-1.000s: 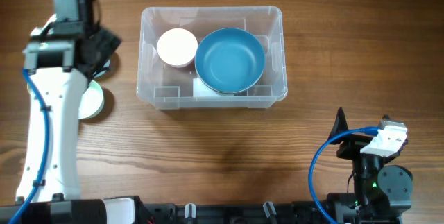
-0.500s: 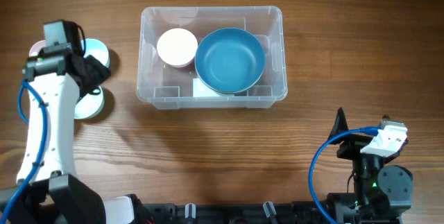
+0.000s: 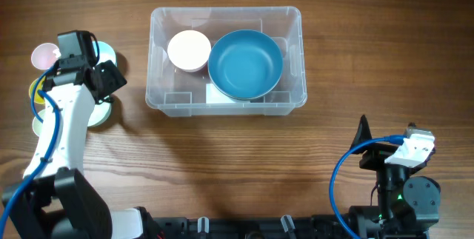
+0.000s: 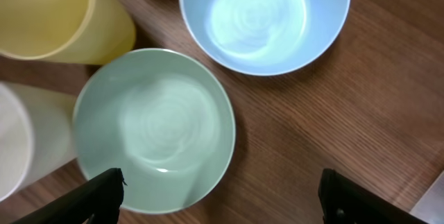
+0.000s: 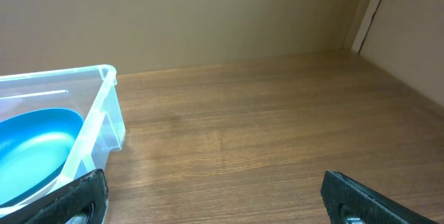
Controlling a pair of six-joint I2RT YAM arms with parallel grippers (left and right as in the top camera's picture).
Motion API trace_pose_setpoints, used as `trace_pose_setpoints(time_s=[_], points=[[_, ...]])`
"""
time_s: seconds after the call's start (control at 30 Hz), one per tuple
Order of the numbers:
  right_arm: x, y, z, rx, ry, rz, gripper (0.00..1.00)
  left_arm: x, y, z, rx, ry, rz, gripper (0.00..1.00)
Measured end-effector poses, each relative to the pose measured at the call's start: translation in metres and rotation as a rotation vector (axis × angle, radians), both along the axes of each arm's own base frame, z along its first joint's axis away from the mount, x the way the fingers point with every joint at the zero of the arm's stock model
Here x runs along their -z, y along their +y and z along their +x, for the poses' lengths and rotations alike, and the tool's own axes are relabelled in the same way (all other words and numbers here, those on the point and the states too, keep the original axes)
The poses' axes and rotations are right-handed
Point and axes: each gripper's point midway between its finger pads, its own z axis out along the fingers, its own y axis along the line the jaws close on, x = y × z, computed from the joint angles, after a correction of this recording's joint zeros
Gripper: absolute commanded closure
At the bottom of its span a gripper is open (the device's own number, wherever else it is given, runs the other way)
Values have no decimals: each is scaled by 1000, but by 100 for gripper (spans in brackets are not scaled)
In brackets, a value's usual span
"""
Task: Pack container
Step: 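Grasp the rim of the mint green bowl with the left gripper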
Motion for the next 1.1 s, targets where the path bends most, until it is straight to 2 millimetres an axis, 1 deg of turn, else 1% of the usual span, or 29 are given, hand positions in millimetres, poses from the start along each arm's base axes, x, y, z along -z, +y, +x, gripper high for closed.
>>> trace_pose_setpoints(time_s=[0.03, 0.07, 0.2, 0.37, 0.43, 0.53, 0.57, 0.6, 0.63, 0.67, 0.77, 1.1], points=[[0, 0, 0, 0, 0, 0, 0, 4, -1, 1, 13, 9, -3, 14], [0, 0, 0, 0, 0, 0, 0, 13, -2, 2, 23, 32, -14, 14], [0, 0, 0, 0, 0, 0, 0, 36, -3, 3, 42, 91, -26, 22], [0, 0, 0, 0, 0, 0, 0, 58, -4, 1, 50, 147, -42, 30], [0, 0, 0, 0, 0, 0, 0, 65, -4, 2, 54, 160, -45, 34], [0, 0, 0, 0, 0, 0, 0, 71, -4, 2, 57, 171, -48, 44], [0, 0, 0, 0, 0, 0, 0, 72, -4, 3, 60, 170, -49, 49], [0, 0, 0, 0, 0, 0, 0, 72, -4, 4, 60, 169, -49, 57], [0, 0, 0, 0, 0, 0, 0, 72, -4, 4, 61, 169, -48, 62], [0, 0, 0, 0, 0, 0, 0, 72, -4, 4, 59, 168, -49, 64], [0, 0, 0, 0, 0, 0, 0, 72, -4, 4, 61, 169, -49, 62], [0, 0, 0, 0, 0, 0, 0, 75, -4, 5, 61, 170, -49, 63]])
